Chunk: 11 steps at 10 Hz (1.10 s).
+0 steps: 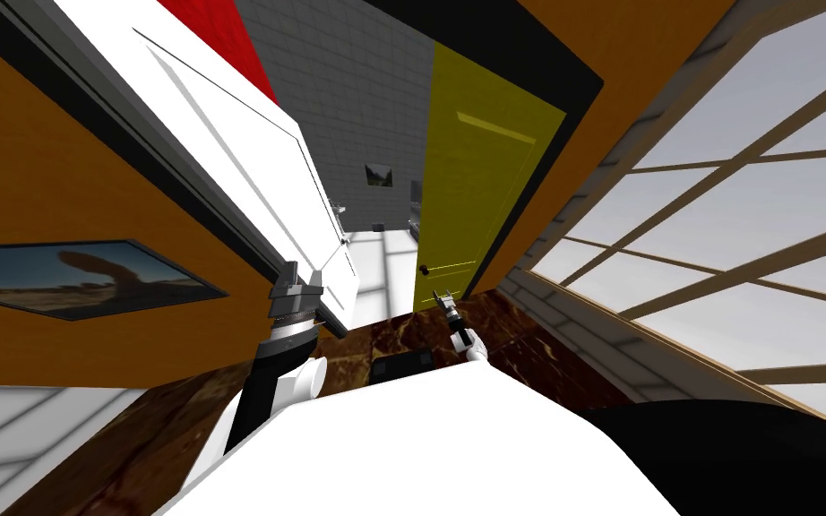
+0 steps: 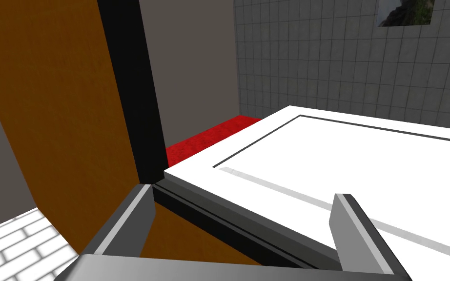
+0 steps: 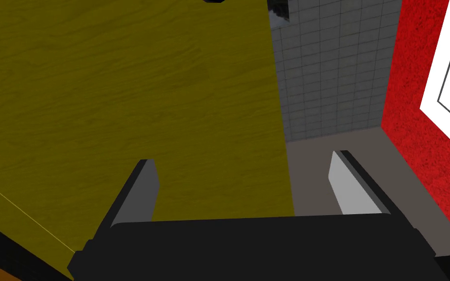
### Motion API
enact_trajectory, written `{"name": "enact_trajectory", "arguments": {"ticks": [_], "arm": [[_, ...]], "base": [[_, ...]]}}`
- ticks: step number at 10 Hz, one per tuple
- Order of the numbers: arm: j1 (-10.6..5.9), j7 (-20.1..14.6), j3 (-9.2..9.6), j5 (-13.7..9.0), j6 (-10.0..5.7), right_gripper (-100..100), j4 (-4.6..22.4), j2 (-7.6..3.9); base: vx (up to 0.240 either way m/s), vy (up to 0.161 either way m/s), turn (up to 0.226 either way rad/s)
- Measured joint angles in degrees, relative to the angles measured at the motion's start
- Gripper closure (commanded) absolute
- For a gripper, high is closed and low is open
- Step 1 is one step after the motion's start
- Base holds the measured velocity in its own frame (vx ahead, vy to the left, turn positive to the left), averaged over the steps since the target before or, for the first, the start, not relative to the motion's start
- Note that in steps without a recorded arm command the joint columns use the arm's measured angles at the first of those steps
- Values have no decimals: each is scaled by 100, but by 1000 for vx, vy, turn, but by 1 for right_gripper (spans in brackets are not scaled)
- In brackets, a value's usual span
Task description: Push the door open
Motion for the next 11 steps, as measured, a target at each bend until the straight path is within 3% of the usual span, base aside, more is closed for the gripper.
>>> {"name": "enact_trajectory", "arguments": {"ticks": [7, 11], "arm": [[-354, 703, -117, 248, -154, -100, 952, -25], [-470, 980, -154, 350, -186, -100, 1267, -27]], "base": [[108, -4, 8], [92, 5, 9]]}}
